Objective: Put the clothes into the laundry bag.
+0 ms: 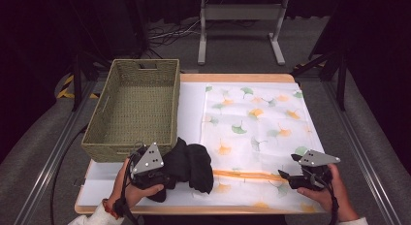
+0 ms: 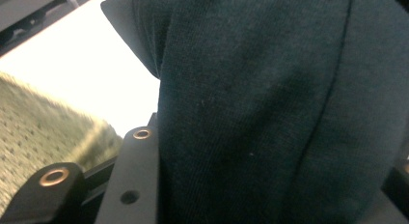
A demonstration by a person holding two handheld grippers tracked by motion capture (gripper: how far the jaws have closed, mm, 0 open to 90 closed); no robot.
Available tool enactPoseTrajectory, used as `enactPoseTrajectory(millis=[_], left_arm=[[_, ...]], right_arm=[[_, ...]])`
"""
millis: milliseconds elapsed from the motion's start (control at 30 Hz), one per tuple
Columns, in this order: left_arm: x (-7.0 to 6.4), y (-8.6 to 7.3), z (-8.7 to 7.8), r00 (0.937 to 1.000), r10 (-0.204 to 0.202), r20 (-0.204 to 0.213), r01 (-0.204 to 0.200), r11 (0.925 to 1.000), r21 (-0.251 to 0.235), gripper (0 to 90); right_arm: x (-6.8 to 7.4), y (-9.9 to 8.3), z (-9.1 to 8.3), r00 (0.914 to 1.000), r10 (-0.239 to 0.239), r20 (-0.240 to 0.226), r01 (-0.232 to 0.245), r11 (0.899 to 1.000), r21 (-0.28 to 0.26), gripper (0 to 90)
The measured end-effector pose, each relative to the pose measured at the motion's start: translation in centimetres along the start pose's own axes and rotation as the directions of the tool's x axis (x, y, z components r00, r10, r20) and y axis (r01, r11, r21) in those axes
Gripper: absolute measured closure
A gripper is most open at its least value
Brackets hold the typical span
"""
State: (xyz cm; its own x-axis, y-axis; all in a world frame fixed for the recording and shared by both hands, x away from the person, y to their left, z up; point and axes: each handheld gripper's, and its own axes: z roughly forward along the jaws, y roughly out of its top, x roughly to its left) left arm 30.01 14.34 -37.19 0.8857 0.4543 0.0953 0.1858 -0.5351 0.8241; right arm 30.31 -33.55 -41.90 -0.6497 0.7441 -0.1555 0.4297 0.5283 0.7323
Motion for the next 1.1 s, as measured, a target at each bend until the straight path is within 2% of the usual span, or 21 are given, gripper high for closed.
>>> enactPoseTrajectory(millis=[67, 200, 267, 333, 433, 467, 500, 567, 633, 733, 800, 900, 967, 1100], left_arm=[[-0.1, -0.7, 0.1, 0.9999, -0.006, -0.011, 0.006, 0.9998, 0.016, 61.8], [0.2, -2.3, -0.4, 0.9991, -0.04, -0.013, 0.04, 0.9991, 0.016, 61.7], [0.4, -3.1, -0.4, 0.9987, -0.05, -0.009, 0.05, 0.9982, 0.034, 61.6], [0.5, -3.5, -0.2, 0.9987, -0.05, -0.008, 0.05, 0.9974, 0.053, 61.5], [0.4, -4.0, 0.5, 0.999, -0.041, -0.016, 0.042, 0.9946, 0.095, 61.1], [0.4, -4.1, 0.8, 0.9987, -0.05, -0.01, 0.051, 0.9941, 0.096, 60.8], [0.5, -4.3, 1.1, 0.9981, -0.062, 0.003, 0.062, 0.993, 0.1, 60.3], [0.5, -4.5, 1.7, 0.9975, -0.07, -0.004, 0.07, 0.9906, 0.117, 58.8], [0.6, -4.6, 1.8, 0.9972, -0.074, -0.005, 0.074, 0.9905, 0.115, 57.0], [0.9, -4.7, 2.0, 0.9931, -0.117, 0.0, 0.117, 0.9888, 0.093, 53.4], [1.0, -4.7, 2.1, 0.9924, -0.123, -0.007, 0.123, 0.9879, 0.094, 49.3], [1.0, -4.3, 1.9, 0.9902, -0.14, -0.004, 0.14, 0.9876, 0.072, 37.4], [1.2, -3.9, 1.4, 0.9868, -0.162, -0.008, 0.162, 0.9861, 0.039, 30.3], [1.5, -3.1, 0.5, 0.9824, -0.185, -0.027, 0.185, 0.9828, 0.0, 18.0]], right_arm=[[0.2, 0.2, 0.2, 0.9999, -0.01, -0.009, 0.01, 1.0, 0.002, 27.6], [0.7, 1.0, 0.5, 0.9991, -0.023, -0.035, 0.022, 1.0, -0.015, 30.8], [0.9, 1.4, 0.6, 0.9981, -0.028, -0.055, 0.027, 0.999, -0.026, 34.6], [1.4, 2.0, 0.8, 0.9952, -0.054, -0.082, 0.052, 0.998, -0.035, 42.2], [2.2, 2.7, 1.3, 0.9868, -0.106, -0.123, 0.103, 0.994, -0.029, 49.1], [2.5, 2.9, 1.5, 0.983, -0.12, -0.139, 0.117, 0.993, -0.03, 50.6], [2.8, 3.2, 1.6, 0.9794, -0.133, -0.152, 0.13, 0.991, -0.028, 50.7], [3.2, 3.5, 2.2, 0.9719, -0.156, -0.176, 0.157, 0.988, -0.009, 48.6], [3.4, 3.7, 2.8, 0.9675, -0.167, -0.189, 0.172, 0.985, 0.01, 46.0], [3.4, 3.7, 3.8, 0.9598, -0.184, -0.212, 0.199, 0.979, 0.051, 42.0], [3.5, 3.6, 4.2, 0.9568, -0.189, -0.221, 0.21, 0.974, 0.078, 40.6], [3.3, 3.6, 4.6, 0.9577, -0.185, -0.221, 0.211, 0.972, 0.102, 39.7], [3.3, 3.6, 4.7, 0.9579, -0.181, -0.223, 0.21, 0.971, 0.112, 40.0], [3.2, 3.7, 4.8, 0.9595, -0.178, -0.219, 0.207, 0.971, 0.118, 46.7]])
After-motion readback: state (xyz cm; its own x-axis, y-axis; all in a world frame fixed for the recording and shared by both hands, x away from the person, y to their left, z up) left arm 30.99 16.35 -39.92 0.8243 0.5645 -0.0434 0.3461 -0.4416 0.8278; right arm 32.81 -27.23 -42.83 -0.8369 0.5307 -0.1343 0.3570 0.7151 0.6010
